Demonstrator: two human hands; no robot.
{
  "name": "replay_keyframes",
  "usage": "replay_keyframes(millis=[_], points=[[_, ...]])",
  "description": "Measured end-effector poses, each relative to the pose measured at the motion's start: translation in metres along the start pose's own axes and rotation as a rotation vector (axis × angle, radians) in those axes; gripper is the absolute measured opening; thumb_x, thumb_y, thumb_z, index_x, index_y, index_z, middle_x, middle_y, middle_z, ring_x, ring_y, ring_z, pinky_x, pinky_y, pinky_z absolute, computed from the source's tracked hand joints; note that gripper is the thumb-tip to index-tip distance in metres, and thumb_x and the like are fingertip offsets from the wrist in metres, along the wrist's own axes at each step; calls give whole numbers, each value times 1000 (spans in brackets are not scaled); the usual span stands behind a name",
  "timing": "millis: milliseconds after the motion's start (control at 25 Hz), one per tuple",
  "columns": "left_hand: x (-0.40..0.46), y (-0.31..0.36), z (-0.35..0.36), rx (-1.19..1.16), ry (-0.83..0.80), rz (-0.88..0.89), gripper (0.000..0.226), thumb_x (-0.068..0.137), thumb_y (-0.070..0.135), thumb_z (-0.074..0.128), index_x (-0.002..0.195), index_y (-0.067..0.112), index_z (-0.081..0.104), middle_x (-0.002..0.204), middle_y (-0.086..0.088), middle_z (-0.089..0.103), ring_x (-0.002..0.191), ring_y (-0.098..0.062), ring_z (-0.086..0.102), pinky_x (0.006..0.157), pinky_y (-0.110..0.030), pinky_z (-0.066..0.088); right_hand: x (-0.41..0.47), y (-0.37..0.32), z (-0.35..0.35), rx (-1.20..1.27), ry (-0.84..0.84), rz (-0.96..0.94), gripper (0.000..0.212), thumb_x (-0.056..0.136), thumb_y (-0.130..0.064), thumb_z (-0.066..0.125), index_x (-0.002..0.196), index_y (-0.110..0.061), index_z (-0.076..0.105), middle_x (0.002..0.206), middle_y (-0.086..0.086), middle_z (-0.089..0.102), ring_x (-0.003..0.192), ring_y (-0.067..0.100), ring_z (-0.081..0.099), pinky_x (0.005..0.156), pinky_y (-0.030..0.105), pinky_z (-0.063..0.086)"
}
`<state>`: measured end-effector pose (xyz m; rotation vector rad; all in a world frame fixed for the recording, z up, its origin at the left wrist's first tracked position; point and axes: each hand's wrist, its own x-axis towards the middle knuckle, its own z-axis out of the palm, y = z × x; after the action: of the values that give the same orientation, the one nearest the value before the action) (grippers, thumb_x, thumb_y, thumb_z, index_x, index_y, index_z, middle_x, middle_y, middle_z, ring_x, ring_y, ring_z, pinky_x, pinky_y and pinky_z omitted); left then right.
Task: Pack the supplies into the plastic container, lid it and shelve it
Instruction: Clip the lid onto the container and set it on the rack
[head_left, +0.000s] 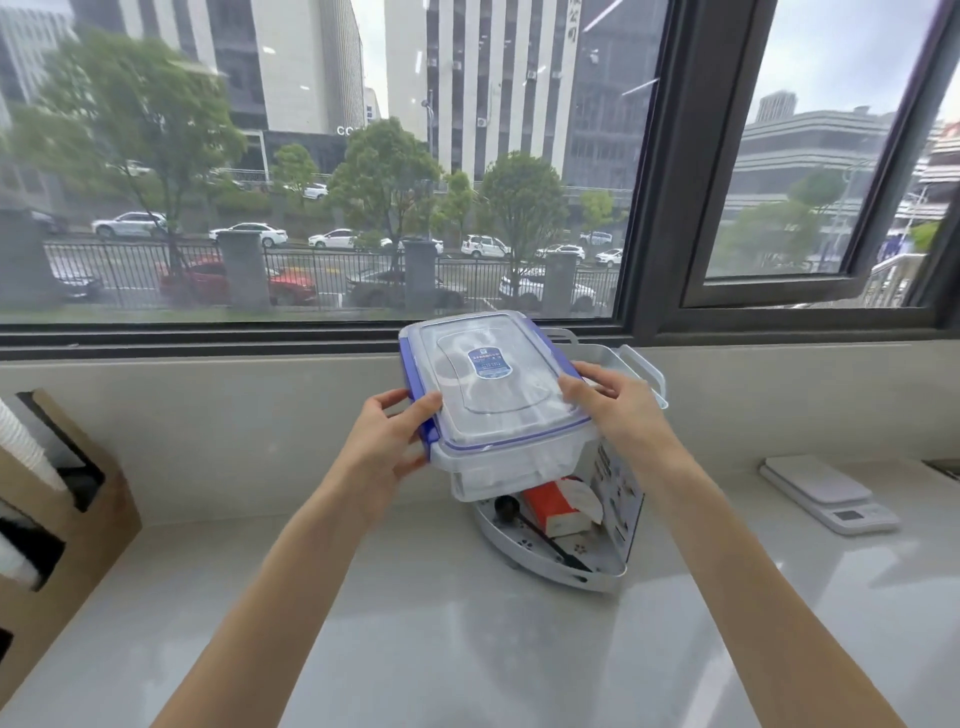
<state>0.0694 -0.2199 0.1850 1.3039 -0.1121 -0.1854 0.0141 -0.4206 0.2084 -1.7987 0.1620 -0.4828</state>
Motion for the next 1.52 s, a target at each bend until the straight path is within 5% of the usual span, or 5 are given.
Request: replay_keyframes(millis=[280,440,720,1000,1520], points=[[41,27,35,-40,-72,37,51,83,16,62,128,5,40,91,-5,62,69,-13,59,43,-19,55,41,-22,-26,-29,24,-47,12,90,-19,56,100,-21,60,80,-5,63,69,7,57,56,4,46],[62,26,56,-42,-113,17,50,83,14,62,127,2,42,104,-11,59,69,-13,59,42,-20,54,68,-16,-38,-47,63,-30,32,91,-19,54,120,-7,59,101,5,62,94,17,56,90,30,45],[97,15,84,-75,-179,-22,56,83,9,62,132,2,37,94,-8,64,69,-14,63,47,-24,57,115,7,-56,-47,158,-7,37,92,-16,52,126,-2,53,125,16,60,113,26,56,107,37,40],[126,6,106,-125,-204,-71,53,82,6,61,131,1,40,91,-9,63,69,-15,64,45,-23,55,154,18,-64,-114,270,-26,35,89,-19,56,121,-6,59,120,15,64,112,26,58,108,40,40],[135,-12,113,-100,-202,-88,49,82,8,63,126,-1,44,108,-16,63,78,-18,66,50,-22,59,179,32,-67,-108,223,27,32,87,-13,60,115,0,62,122,14,63,100,15,53,91,24,38]])
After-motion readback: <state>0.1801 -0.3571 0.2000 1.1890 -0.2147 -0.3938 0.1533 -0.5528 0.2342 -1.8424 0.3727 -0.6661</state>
